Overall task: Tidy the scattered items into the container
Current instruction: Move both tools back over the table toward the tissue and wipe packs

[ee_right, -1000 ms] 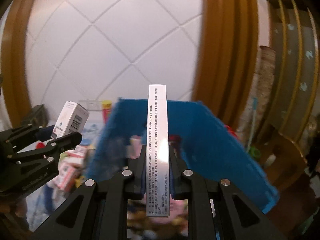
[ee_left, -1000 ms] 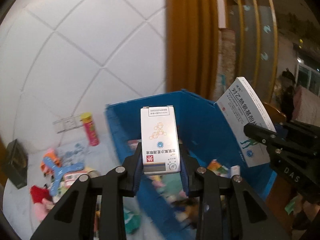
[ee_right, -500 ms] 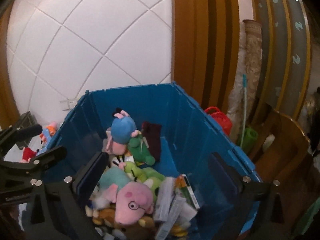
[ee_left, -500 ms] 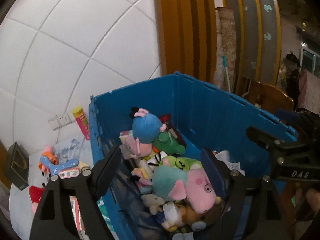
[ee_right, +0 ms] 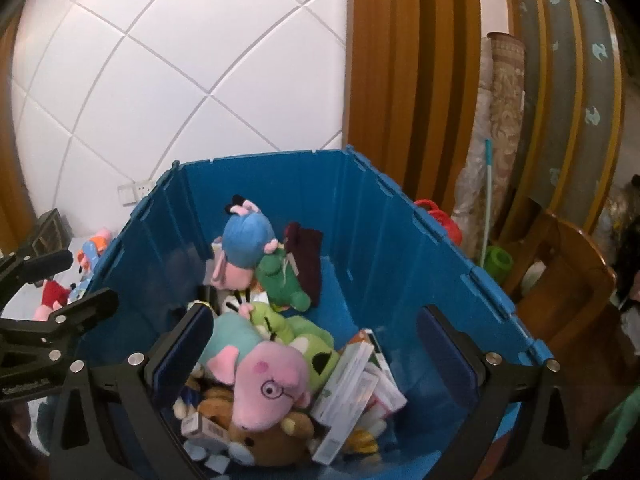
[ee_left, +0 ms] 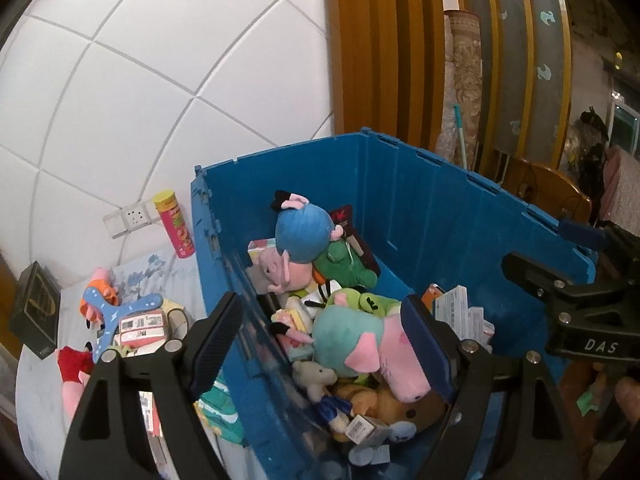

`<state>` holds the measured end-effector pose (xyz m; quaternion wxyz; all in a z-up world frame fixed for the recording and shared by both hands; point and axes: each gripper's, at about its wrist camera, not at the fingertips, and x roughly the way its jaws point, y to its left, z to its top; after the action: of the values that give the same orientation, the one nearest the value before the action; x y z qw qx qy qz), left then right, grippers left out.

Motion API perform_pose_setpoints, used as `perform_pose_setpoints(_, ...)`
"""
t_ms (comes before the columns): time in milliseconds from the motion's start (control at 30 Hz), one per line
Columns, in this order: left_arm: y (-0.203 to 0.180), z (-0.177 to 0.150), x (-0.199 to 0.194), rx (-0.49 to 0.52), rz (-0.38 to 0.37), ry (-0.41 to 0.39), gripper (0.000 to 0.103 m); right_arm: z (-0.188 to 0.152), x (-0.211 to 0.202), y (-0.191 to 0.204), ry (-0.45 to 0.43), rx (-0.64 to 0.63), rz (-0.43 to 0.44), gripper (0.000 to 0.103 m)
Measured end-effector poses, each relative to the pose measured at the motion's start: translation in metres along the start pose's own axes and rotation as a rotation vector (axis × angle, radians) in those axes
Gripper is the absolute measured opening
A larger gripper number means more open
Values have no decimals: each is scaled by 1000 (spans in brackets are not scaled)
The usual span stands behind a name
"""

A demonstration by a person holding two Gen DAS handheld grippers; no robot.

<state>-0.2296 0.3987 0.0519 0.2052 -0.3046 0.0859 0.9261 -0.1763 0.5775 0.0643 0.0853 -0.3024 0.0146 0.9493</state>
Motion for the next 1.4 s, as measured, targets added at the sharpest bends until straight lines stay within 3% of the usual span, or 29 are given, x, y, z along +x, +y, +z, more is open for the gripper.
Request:
perform_pose_setpoints(433,35,-30,-39,-41,31,-18,81,-13,-23,44,-10,-28,23,103)
perform_pose_setpoints(700,87,-59,-61,-89,58,-15,81,-19,-32,96,-14,-61,50,103)
perform_pose_setpoints(1167,264,-153,-90,-194,175,93,81,-45,-37,271,-31,-116,140,103)
perform_pose_setpoints(1400,339,-201,-84,-233,234,185,81,-74,-4,345,66,-119,191,103)
